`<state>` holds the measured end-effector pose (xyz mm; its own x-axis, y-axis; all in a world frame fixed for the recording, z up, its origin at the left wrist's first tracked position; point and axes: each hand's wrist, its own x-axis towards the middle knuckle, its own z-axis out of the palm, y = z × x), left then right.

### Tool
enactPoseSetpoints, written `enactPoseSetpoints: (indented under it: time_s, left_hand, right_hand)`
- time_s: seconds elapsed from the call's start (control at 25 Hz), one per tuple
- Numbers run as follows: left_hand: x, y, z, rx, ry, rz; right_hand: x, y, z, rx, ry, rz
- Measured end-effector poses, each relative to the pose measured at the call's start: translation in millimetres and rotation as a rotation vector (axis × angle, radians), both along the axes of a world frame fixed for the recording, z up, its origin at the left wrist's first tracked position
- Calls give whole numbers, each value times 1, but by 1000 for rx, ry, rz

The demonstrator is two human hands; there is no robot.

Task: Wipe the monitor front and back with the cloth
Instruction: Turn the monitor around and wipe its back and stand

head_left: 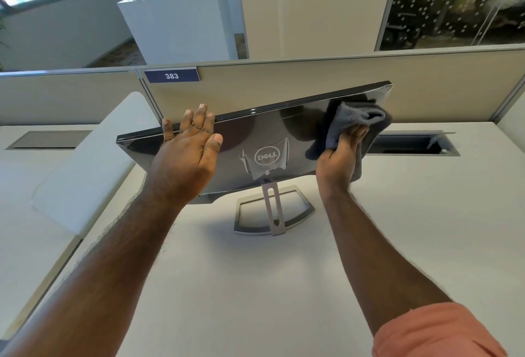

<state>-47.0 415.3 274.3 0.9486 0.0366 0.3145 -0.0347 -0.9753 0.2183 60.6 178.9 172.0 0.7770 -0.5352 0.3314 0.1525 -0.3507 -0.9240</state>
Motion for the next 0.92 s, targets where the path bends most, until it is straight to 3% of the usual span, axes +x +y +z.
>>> enactPoseSetpoints:
  time_s: [0.16,0.36,0.52,0.68,0.92]
  left_hand:
    - [-12,21,0,-55,-65,52]
    - [-28,54,-3,-93,-106,144]
    - [-38,77,-3,-105,-143,232]
    - [-43,89,-3,-132,-137,277]
    - [-48,94,-3,-196,-133,286]
  right_hand:
    - [-8,32,39,-357,-319,174]
    - [-52,101,82,-874,-220,487]
    - [-86,170,90,-1170,-238,691]
    - [-87,178,104,-1221,-165,711]
    - [-54,84,113,-1033,53,482]
